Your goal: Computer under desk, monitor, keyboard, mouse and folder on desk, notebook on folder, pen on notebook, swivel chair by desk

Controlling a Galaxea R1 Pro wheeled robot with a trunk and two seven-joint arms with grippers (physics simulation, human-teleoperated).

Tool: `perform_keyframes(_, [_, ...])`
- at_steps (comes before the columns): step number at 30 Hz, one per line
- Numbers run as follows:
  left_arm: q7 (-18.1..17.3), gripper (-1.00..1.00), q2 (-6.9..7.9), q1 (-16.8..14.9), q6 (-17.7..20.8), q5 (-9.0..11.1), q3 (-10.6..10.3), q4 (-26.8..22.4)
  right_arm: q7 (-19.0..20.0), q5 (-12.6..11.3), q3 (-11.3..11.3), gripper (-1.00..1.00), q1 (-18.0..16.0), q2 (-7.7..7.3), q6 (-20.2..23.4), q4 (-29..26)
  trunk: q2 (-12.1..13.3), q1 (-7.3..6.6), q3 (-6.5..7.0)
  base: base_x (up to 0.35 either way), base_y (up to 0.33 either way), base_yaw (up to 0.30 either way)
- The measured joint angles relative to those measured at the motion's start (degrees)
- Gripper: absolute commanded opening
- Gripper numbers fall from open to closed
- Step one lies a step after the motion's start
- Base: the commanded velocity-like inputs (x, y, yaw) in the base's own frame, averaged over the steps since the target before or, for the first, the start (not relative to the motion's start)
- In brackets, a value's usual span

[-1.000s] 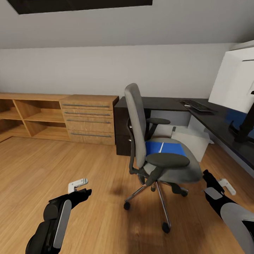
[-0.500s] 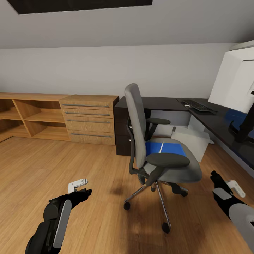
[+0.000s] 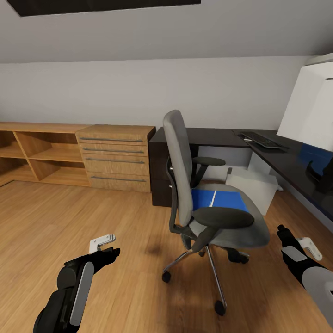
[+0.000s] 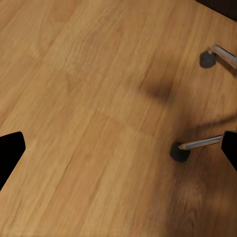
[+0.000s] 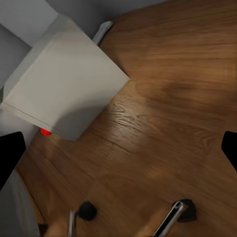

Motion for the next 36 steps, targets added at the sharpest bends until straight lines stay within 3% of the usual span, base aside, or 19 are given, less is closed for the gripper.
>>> perform_keyframes(7, [0.1,1.0,0.0,0.0,0.0,0.0,0.0,0.3,0.0,0.0,0.0,1.0,0.0,-0.99,0.0,0.0,0.0,0.02,0.0,0.172,0.0,0.0])
perform_keyframes(19, [0.0,1.0,-0.08,0.0,0.0,0.0,-0.1,0.7,0.2,0.0,0.1,1.0,0.0,-1.3,0.0,0.0,0.0,0.01,0.0,0.193,0.0,0.0])
perform_keyframes(36, [0.0,1.0,-0.08,0.0,0.0,-0.1,-0.1,0.7,0.1,-0.1,0.0,1.0,0.0,-1.06,0.0,-0.2,0.0,0.03,0.0,0.008,0.0,0.0])
